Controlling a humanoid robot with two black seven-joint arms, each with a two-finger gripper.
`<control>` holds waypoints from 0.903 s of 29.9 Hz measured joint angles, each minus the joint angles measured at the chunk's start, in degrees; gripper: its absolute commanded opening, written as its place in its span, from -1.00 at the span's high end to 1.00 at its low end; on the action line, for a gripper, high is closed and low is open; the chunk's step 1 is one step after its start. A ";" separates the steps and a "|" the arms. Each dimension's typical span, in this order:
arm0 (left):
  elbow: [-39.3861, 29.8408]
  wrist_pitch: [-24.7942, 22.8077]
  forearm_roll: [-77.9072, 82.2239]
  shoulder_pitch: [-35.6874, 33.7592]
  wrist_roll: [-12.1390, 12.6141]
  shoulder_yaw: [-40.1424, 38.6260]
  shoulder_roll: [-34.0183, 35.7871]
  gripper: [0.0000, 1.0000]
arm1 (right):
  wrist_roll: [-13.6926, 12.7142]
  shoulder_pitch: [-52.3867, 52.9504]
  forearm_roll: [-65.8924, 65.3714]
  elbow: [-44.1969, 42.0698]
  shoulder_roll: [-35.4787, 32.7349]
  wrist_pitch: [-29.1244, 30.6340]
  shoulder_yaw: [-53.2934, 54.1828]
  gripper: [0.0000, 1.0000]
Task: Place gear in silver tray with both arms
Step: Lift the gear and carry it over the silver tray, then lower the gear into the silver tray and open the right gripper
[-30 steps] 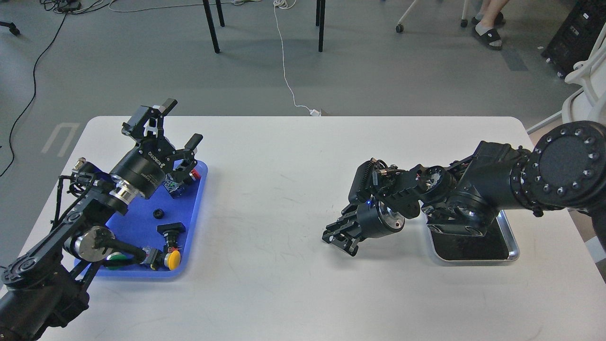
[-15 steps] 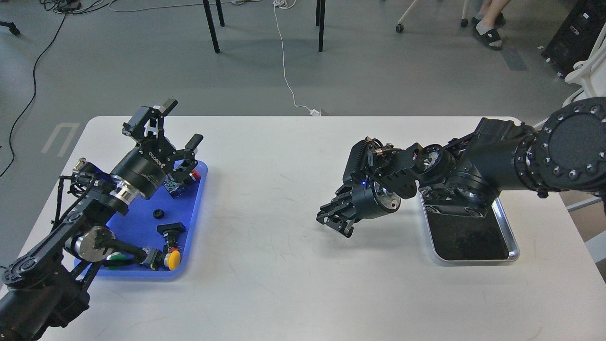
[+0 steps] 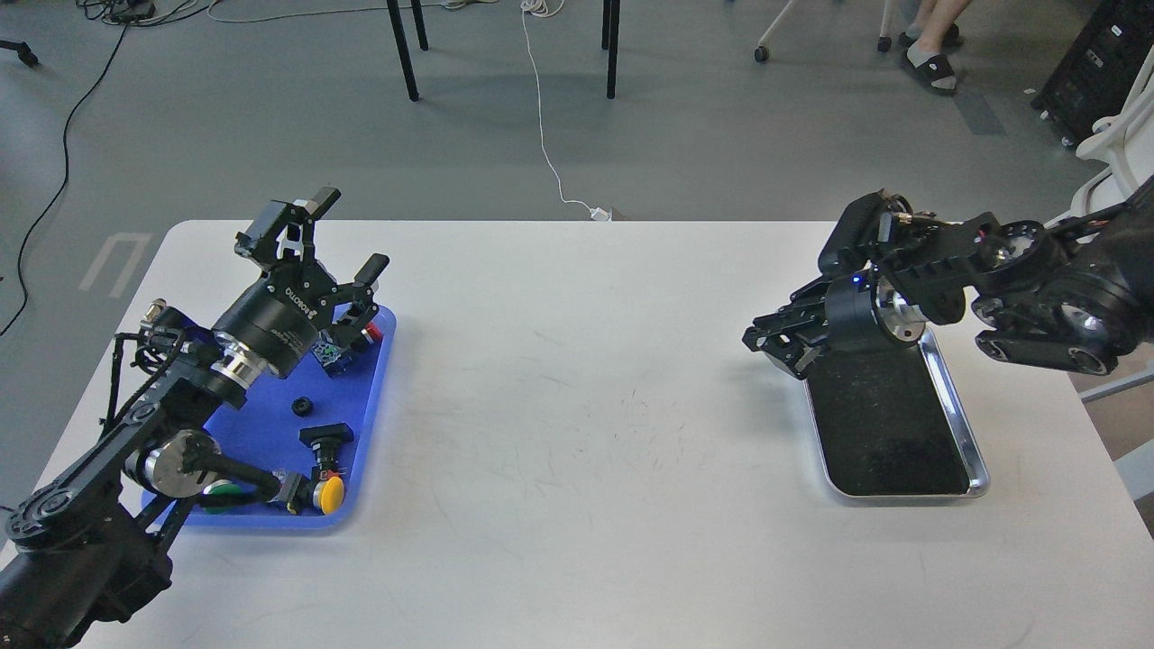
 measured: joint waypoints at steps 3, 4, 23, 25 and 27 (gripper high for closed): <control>-0.03 0.00 0.06 0.00 0.02 0.07 -0.11 -0.96 | 0.01 -2.44 -1.31 -2.01 -3.25 0.12 -2.30 0.63; -0.04 0.00 0.08 0.00 0.03 0.09 -0.13 -0.96 | 0.00 -3.67 -1.59 -3.44 -3.91 0.14 -2.78 0.63; -0.29 0.00 0.05 0.08 0.09 0.10 0.03 -0.96 | 0.00 -13.39 -0.87 -14.10 -1.19 0.52 -2.93 0.57; -0.29 0.00 0.08 0.09 0.09 0.10 0.03 -0.96 | 0.00 -13.48 -0.87 -14.13 -1.17 0.64 -2.94 0.57; -0.29 0.00 0.08 0.10 0.09 0.09 0.05 -0.96 | 0.00 -13.50 -0.86 -14.13 -1.16 0.68 -2.97 0.55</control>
